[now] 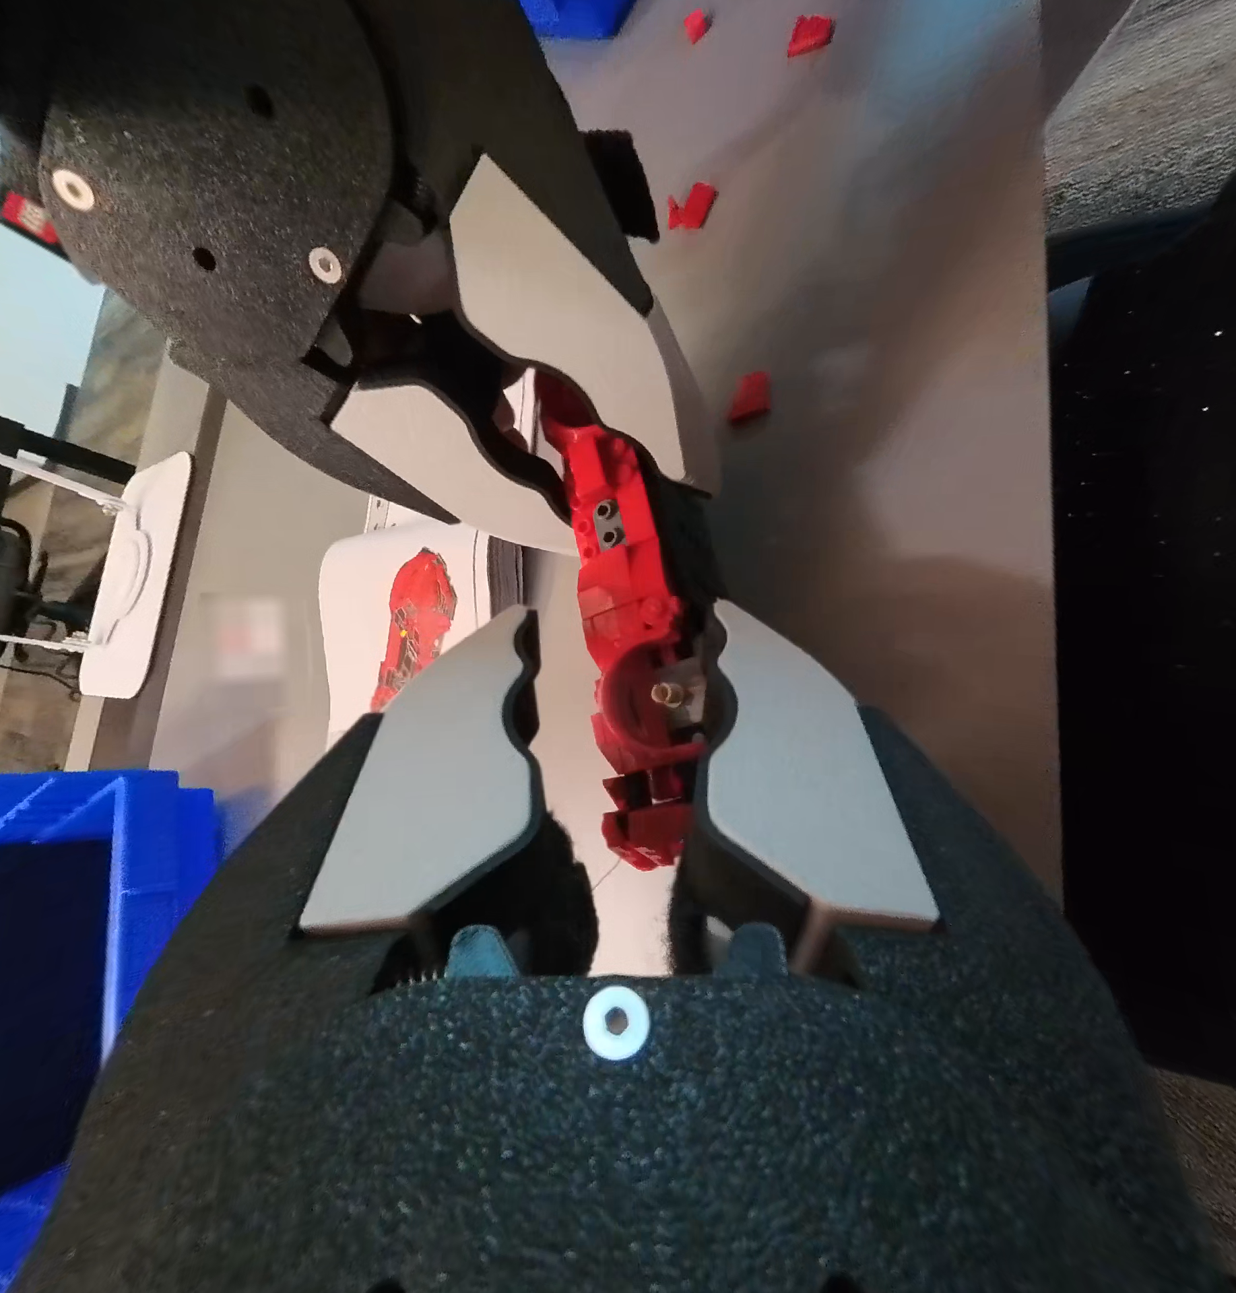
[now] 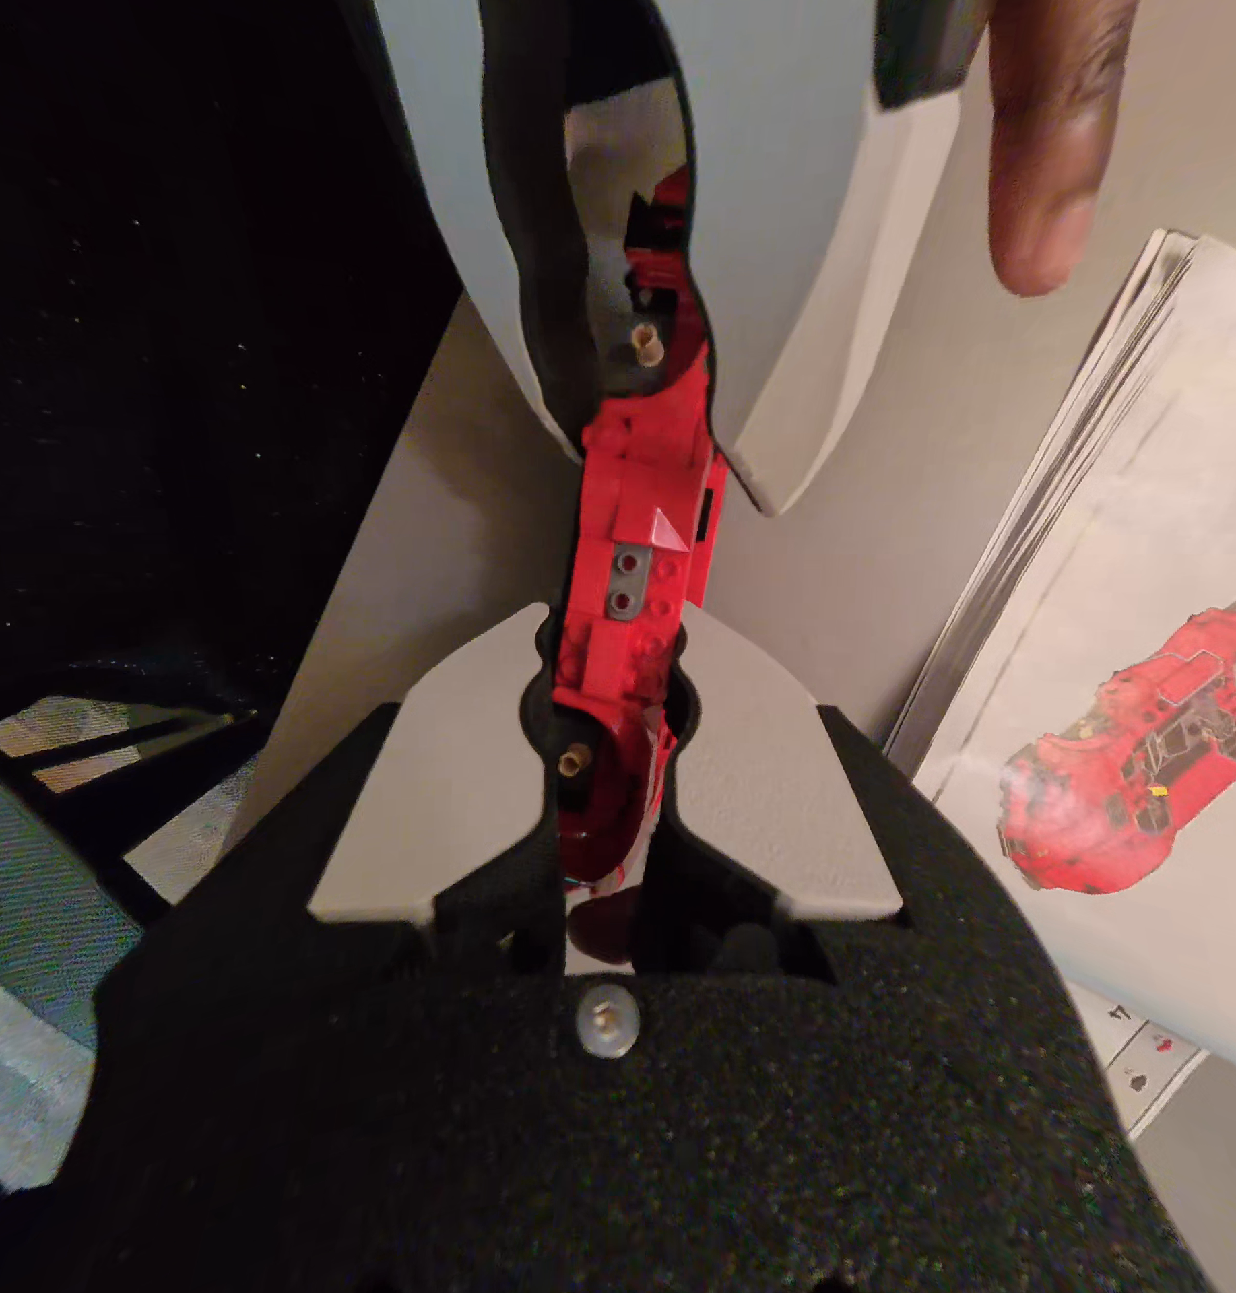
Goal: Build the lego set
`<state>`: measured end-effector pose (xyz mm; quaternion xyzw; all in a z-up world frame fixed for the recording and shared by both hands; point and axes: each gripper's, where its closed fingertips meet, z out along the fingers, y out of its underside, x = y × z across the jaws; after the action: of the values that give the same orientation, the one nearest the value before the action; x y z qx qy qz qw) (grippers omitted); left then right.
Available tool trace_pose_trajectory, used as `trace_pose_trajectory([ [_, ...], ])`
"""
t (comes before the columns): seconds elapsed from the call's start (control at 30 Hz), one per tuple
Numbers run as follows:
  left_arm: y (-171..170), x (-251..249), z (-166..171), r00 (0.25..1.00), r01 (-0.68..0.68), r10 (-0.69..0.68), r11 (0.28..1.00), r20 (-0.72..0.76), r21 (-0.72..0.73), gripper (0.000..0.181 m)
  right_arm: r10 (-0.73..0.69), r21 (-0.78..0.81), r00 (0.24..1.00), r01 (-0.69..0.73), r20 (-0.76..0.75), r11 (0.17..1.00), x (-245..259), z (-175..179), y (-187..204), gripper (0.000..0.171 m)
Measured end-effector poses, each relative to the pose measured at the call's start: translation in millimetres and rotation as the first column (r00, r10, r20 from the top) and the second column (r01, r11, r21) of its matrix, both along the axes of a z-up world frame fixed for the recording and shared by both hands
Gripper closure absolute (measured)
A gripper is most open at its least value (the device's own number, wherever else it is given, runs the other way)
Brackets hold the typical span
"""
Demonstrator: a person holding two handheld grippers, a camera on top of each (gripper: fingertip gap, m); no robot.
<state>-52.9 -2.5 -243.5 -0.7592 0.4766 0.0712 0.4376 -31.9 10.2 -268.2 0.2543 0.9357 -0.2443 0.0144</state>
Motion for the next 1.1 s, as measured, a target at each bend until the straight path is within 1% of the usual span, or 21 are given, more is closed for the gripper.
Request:
trace_pose_trajectory([
  [0.1, -0.5, 3.3, -4.6, 0.999, 0.038, -0.038, 0.999, 0.005, -0.005, 0.142, 0.007, -0.012, 1.000, -0.007, 0.029, 1.000, 0.4, -1.0, 0.4, 0.144],
  [0.23, 0.1, 2.4, -6.8, 0.998, 0.041, -0.040, 0.999, 0.043, -0.020, 0.147, -0.016, -0.012, 1.000, 0.017, 0.026, 1.000, -2.0, -0.2, 1.4, 0.141],
  [0.3, 0.2, 1.7, -6.6, 0.997, 0.042, -0.040, 0.999, 0.060, -0.023, 0.147, -0.034, -0.019, 0.999, 0.033, -0.024, 0.999, -3.2, 5.9, 1.5, 0.134],
  [0.43, 0.1, 1.5, -6.2, 0.995, 0.045, -0.042, 0.999, 0.096, -0.029, 0.148, -0.122, -0.040, 0.973, 0.116, -0.194, 0.992, -5.3, 26.4, 7.7, 0.116],
  [0.53, 0.2, 1.0, -6.3, 0.992, 0.043, -0.039, 0.999, 0.124, -0.033, 0.148, -0.188, -0.076, 0.923, 0.172, -0.336, 0.982, -3.6, 38.1, 7.0, 0.123],
  [0.63, 0.4, 1.9, -5.9, 0.986, 0.043, -0.037, 0.998, 0.161, -0.039, 0.148, -0.188, 0.006, 0.889, 0.210, -0.417, 0.978, -2.5, 27.5, 13.3, 0.125],
  [0.67, 0.7, 2.4, -5.7, 0.985, 0.044, -0.036, 0.998, 0.170, -0.040, 0.149, -0.183, 0.023, 0.886, 0.213, -0.426, 0.977, -2.9, 24.1, 14.4, 0.129],
  [0.73, 0.8, 4.9, -4.9, 0.982, 0.040, -0.031, 0.998, 0.187, -0.044, 0.149, -0.181, 0.011, 0.890, 0.204, -0.419, 0.979, -3.2, 21.8, 10.8, 0.143],
  [0.83, 2.8, 7.4, -4.8, 0.980, 0.021, -0.010, 0.998, 0.197, -0.054, 0.138, -0.190, 0.007, 0.894, 0.210, -0.405, 0.978, -5.3, 21.6, 11.4, 0.143],
  [0.9, 5.2, 5.5, -7.5, 0.985, -0.001, 0.014, 0.997, 0.174, -0.073, 0.136, -0.189, 0.005, 0.899, 0.208, -0.395, 0.978, -5.6, 21.6, 12.2, 0.143],
  [0.93, 5.7, 5.5, -8.0, 0.984, -0.007, 0.022, 0.996, 0.175, -0.086, 0.138, -0.191, 0.000, 0.901, 0.208, -0.389, 0.978, -5.7, 21.5, 12.5, 0.143],
  [1.0, 7.0, 6.9, -5.9, 0.981, -0.003, 0.019, 0.997, 0.194, -0.081, 0.148, -0.199, -0.010, 0.906, 0.211, -0.373, 0.978, -5.4, 21.5, 13.0, 0.143],
  [1.1, 7.6, 8.7, -2.7, 0.975, 0.003, 0.013, 0.997, 0.220, -0.075, 0.150, -0.205, -0.015, 0.908, 0.214, -0.366, 0.977, -5.2, 21.9, 12.9, 0.143],
])
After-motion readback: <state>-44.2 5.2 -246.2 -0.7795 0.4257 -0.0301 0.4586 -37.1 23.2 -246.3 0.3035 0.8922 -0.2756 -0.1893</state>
